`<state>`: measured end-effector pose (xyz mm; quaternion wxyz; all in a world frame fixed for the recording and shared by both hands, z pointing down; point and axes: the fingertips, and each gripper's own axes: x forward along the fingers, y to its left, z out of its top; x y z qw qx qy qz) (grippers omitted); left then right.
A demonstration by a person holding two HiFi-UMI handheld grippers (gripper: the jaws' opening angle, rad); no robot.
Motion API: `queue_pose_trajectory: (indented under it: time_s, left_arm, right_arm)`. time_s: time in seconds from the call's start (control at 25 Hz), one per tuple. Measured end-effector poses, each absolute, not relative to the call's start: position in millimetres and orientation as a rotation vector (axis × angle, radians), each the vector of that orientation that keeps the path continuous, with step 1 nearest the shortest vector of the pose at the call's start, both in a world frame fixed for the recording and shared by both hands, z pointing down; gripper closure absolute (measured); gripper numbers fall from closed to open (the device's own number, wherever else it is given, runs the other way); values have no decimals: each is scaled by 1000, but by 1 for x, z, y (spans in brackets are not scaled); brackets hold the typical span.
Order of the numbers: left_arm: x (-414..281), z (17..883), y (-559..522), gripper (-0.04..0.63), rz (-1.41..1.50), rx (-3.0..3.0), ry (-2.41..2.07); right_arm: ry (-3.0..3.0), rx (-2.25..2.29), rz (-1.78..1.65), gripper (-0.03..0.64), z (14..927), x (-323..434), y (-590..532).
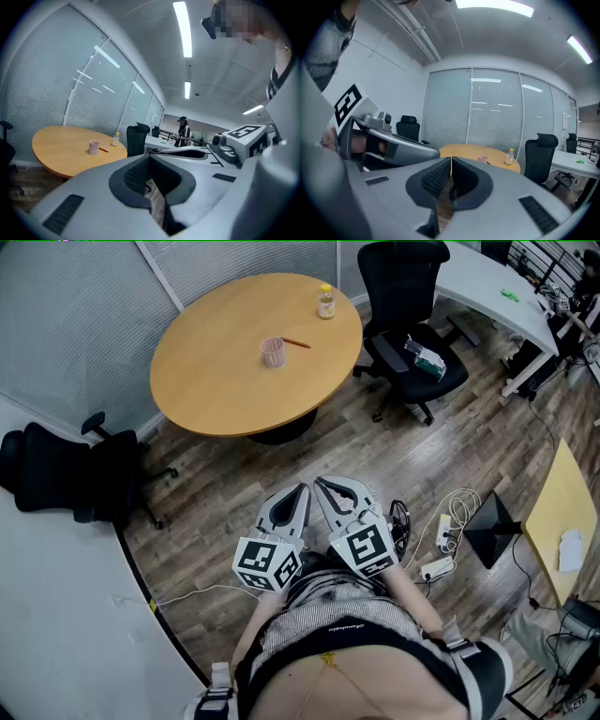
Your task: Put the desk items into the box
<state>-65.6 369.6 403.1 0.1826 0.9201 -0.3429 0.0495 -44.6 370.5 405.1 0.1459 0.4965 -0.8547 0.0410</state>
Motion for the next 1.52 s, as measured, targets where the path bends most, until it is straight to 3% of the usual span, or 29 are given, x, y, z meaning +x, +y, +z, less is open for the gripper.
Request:
queue_pose_trajectory:
  time_s: [0.76, 1.52]
  left_arm:
    - [-24, 418, 368, 577, 167, 2556, -1004]
    - [-26, 419, 294, 577, 107, 2560, -943]
  right_arm:
    - [-2520, 1407, 185, 591, 416, 3, 365]
    - [-2516, 1406, 205, 591, 420, -8, 297]
